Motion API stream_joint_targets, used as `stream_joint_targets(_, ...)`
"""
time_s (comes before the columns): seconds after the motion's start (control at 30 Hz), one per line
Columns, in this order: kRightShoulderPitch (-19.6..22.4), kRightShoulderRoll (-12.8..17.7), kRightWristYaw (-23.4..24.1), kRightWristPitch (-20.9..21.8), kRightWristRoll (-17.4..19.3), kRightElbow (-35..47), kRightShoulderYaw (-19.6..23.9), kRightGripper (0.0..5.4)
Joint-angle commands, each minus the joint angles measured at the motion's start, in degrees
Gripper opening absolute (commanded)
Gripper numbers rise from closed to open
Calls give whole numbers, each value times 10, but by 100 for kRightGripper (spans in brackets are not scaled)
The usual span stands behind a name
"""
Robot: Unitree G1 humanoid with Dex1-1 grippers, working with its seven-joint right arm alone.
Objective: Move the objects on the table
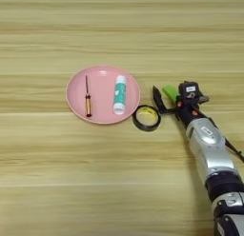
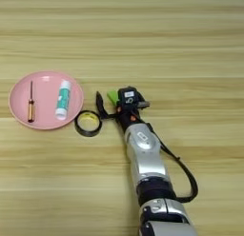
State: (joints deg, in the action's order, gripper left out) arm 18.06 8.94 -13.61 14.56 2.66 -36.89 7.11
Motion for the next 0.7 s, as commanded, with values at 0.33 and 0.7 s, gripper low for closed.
stream_joint_targets(0.33, 47, 15, -1, 19, 6, 18, 5, 540)
stream_joint_targets(0.7, 49, 15, -3, 22, 7, 13, 5, 540)
